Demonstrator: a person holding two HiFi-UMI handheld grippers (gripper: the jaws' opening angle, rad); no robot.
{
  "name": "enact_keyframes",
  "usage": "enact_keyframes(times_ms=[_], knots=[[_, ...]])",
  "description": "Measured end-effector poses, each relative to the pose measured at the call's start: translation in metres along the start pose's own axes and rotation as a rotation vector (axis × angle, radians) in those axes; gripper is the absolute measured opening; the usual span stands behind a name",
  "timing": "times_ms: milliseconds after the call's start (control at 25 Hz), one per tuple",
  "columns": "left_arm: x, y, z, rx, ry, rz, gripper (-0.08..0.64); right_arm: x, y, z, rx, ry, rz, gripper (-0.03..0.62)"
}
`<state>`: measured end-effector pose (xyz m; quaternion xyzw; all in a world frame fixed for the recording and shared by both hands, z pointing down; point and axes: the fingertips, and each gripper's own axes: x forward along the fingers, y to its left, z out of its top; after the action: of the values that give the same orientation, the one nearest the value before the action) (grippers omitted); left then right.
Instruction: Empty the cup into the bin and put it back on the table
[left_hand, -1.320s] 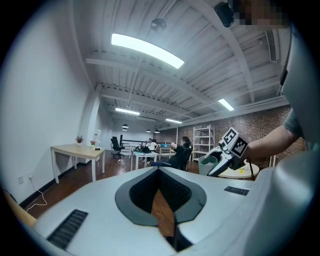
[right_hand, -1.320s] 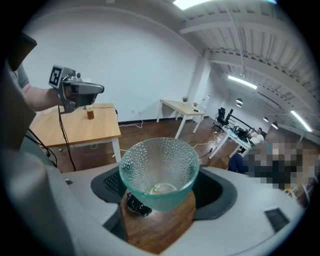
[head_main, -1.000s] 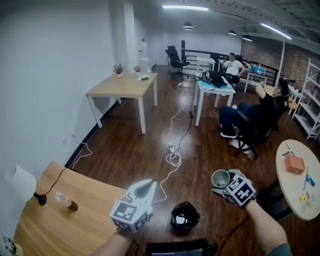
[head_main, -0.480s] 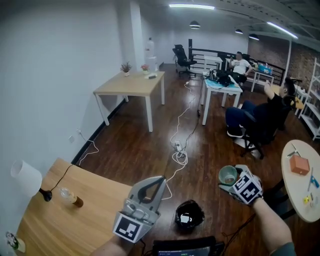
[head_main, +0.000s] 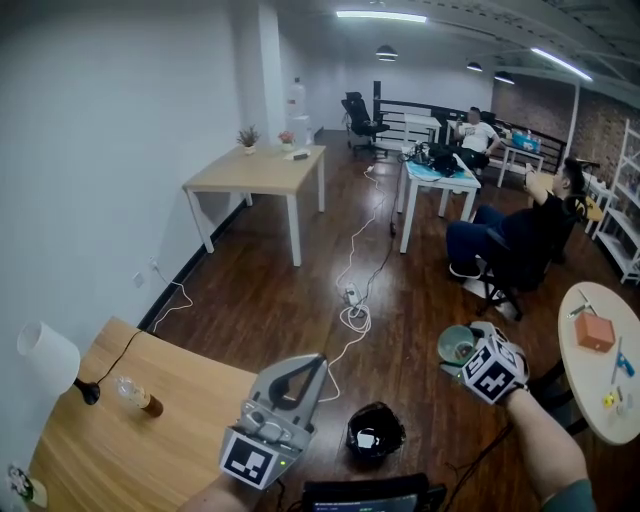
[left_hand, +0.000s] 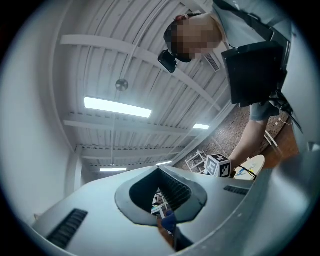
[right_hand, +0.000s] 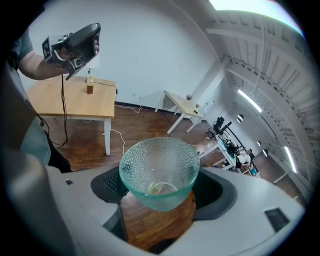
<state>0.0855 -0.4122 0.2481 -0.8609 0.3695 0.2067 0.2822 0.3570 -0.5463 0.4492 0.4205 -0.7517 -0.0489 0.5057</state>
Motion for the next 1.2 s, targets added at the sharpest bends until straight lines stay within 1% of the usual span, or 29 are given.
enact_keyframes(times_ms=[80, 240, 320, 400, 520, 600, 680, 840, 1000, 1080, 1200], knots=[[0.000, -0.001, 0.000, -0.004, -0.003, -0.006, -0.009, -0.001, -0.001, -0.002, -0.024, 0.018, -0.015, 0.388], [0.000, -0.004, 0.001, -0.021, -0.020, -0.034, -0.009, -0.008, -0.002, 0.010, -0.108, 0.034, -0.041, 0.388], [0.000, -0.004, 0.000, -0.031, -0.025, -0.046, -0.009, -0.004, -0.008, -0.002, -0.116, 0.079, -0.063, 0.388], [-0.001, -0.004, -0.001, -0.039, -0.024, -0.060, -0.009, -0.003, -0.009, -0.006, -0.138, 0.108, -0.077, 0.388], [-0.001, -0.005, -0.002, -0.047, -0.023, -0.096, -0.009, -0.010, -0.007, 0.012, -0.198, 0.101, -0.080, 0.388], [0.000, -0.007, -0.002, -0.055, -0.024, -0.119, -0.009, -0.007, -0.010, 0.007, -0.211, 0.126, -0.090, 0.388], [0.000, -0.010, -0.004, -0.062, -0.020, -0.148, -0.009, -0.005, -0.013, -0.001, -0.218, 0.152, -0.102, 0.388], [0.002, -0.021, -0.003, -0.070, -0.017, -0.239, -0.009, -0.008, -0.015, 0.003, -0.241, 0.160, -0.109, 0.388], [0.001, -0.031, 0.001, -0.042, -0.021, -0.305, -0.009, -0.015, -0.015, 0.009, -0.255, 0.162, -0.120, 0.388], [0.000, -0.035, 0.001, -0.031, -0.018, -0.311, -0.009, -0.017, -0.013, 0.013, -0.273, 0.155, -0.118, 0.388], [-0.001, -0.035, -0.001, -0.037, -0.018, -0.294, -0.008, -0.018, -0.013, 0.010, -0.294, 0.170, -0.128, 0.388]])
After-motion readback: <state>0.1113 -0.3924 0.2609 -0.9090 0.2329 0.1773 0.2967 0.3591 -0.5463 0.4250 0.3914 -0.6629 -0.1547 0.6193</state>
